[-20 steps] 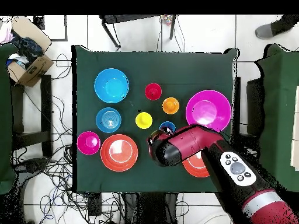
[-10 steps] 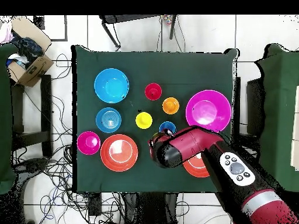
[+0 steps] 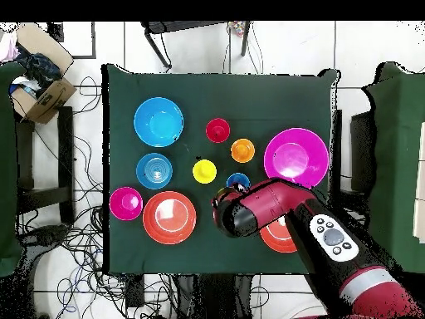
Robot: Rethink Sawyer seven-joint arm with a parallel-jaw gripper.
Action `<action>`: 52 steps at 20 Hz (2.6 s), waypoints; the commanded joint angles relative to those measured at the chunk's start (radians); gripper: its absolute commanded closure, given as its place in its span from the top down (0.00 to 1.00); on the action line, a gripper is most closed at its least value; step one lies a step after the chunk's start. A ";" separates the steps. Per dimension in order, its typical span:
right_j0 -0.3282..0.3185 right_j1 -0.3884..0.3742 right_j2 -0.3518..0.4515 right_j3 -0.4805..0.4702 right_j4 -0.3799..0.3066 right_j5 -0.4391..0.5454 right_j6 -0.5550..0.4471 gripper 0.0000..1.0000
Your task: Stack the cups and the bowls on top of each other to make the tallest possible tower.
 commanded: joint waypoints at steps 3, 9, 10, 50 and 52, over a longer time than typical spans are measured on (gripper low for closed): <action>0.058 0.056 -0.070 -0.096 -0.110 0.075 -0.080 1.00; 0.081 0.070 -0.099 -0.109 -0.119 0.062 -0.063 1.00; 0.083 0.069 -0.103 -0.108 -0.117 0.062 -0.061 1.00; 0.031 -0.217 0.026 -0.026 0.117 0.032 -0.176 0.00; 0.000 -0.247 0.070 -0.017 0.159 0.078 -0.218 0.00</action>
